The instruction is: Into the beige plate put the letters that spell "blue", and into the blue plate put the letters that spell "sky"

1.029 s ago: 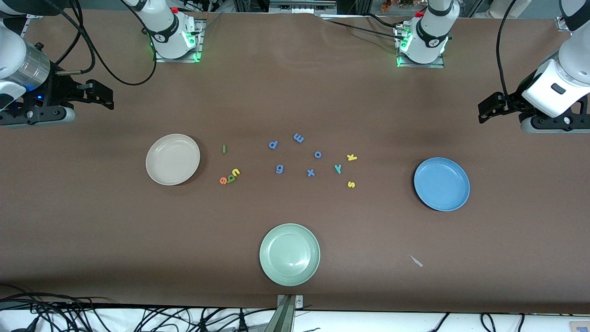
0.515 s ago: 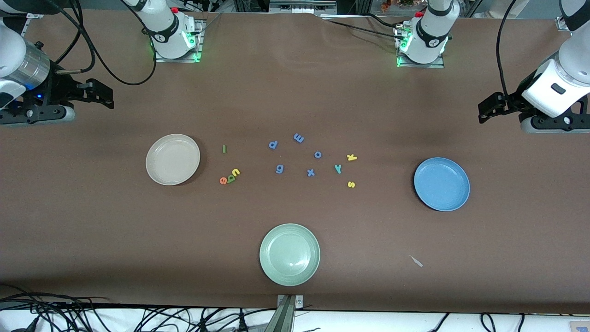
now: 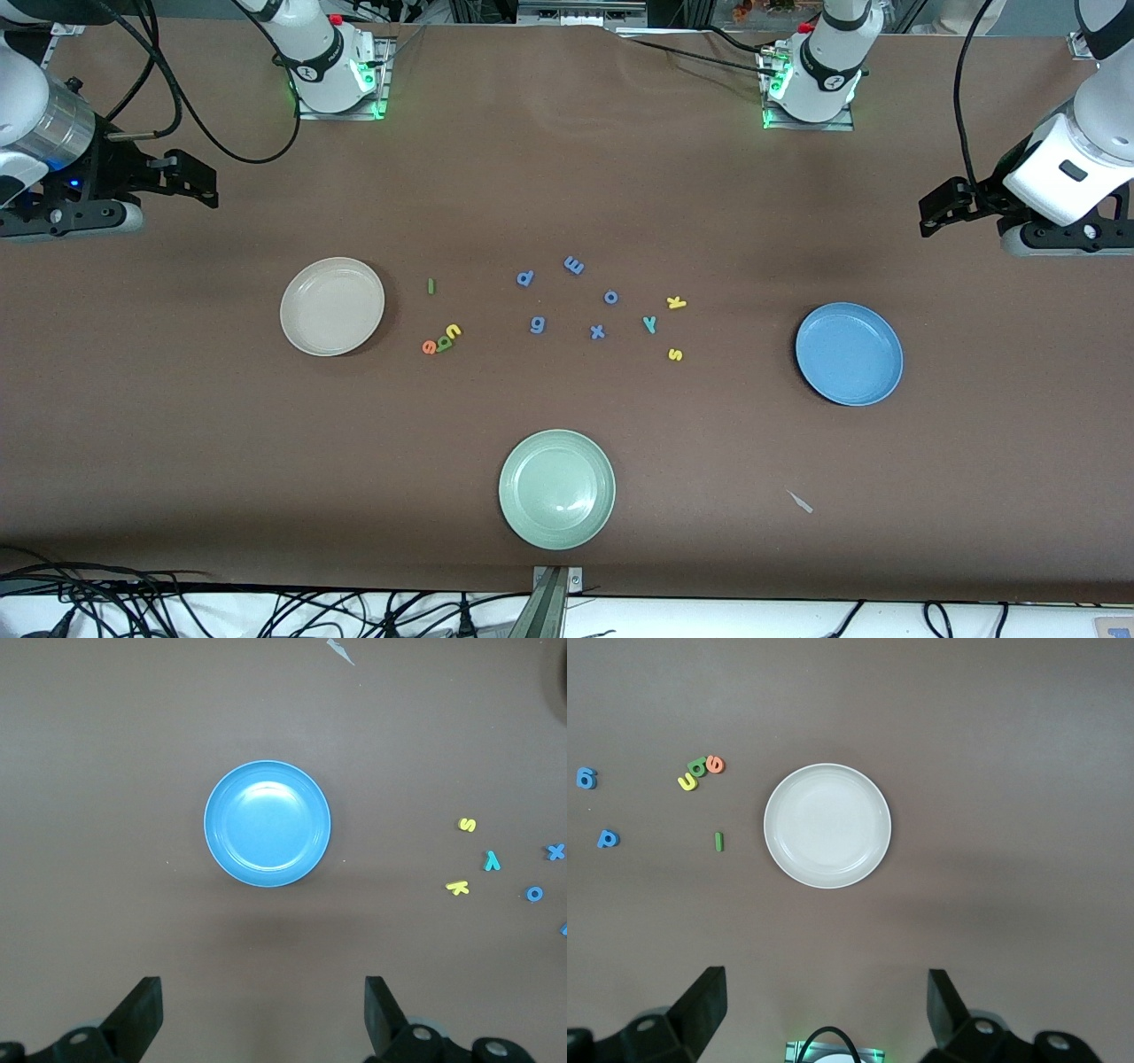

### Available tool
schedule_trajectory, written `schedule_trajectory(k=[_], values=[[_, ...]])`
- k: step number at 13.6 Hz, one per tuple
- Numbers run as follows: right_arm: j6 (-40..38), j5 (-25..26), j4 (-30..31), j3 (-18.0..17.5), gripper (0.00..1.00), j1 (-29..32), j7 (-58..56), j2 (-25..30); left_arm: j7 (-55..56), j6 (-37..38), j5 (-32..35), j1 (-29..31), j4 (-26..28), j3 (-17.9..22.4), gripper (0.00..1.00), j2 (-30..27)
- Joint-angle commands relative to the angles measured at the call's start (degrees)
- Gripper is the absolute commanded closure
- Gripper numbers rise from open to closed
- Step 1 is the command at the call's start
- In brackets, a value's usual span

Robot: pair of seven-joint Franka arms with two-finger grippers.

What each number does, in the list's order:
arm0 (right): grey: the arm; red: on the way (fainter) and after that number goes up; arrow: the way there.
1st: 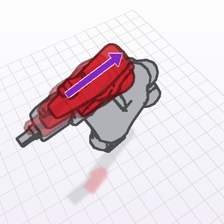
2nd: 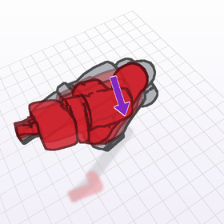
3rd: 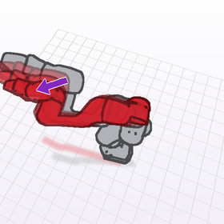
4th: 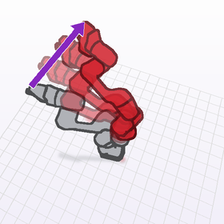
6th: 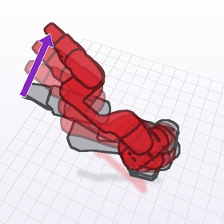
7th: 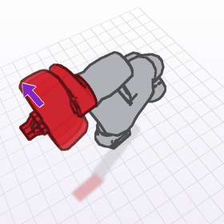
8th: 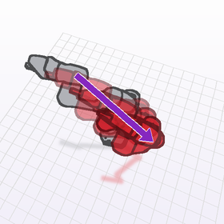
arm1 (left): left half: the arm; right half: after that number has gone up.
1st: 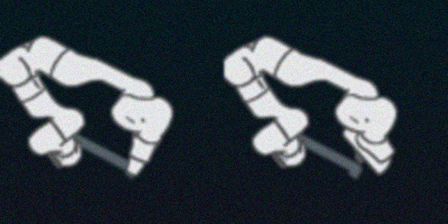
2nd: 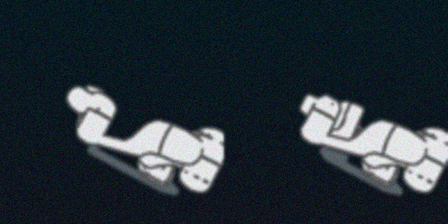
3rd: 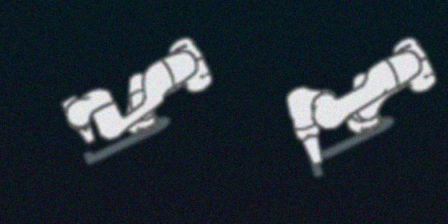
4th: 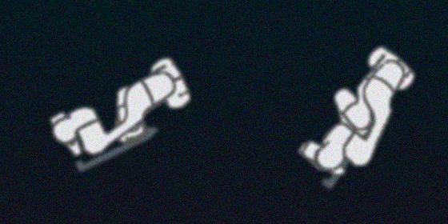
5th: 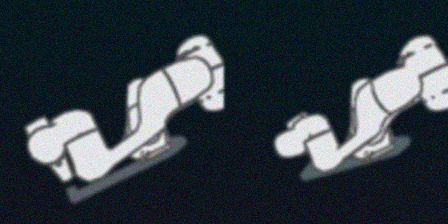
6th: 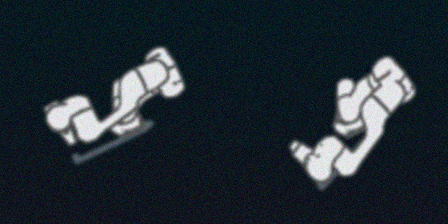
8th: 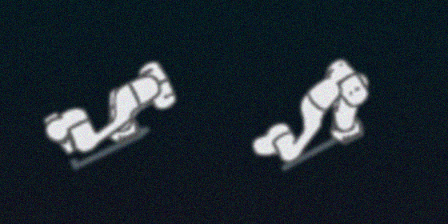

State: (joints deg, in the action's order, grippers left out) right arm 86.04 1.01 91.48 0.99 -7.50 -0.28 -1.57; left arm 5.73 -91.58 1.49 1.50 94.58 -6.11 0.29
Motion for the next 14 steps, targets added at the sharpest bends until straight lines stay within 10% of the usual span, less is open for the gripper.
schedule_trajectory(k=[1, 14], values=[[-0.26, 0.05, 1.33, 0.15, 0.0, -0.24, 0.63, 1.48, -0.89, 0.52, -0.08, 0.35, -0.19, -0.57, 0.0, -0.11], [0.62, -0.04, 2.74, 0.15, 0.0, -0.32, 0.64, 2.27, -0.81, 0.7, -0.17, 0.26, -0.19, -0.57, 0.0, 0.68]])
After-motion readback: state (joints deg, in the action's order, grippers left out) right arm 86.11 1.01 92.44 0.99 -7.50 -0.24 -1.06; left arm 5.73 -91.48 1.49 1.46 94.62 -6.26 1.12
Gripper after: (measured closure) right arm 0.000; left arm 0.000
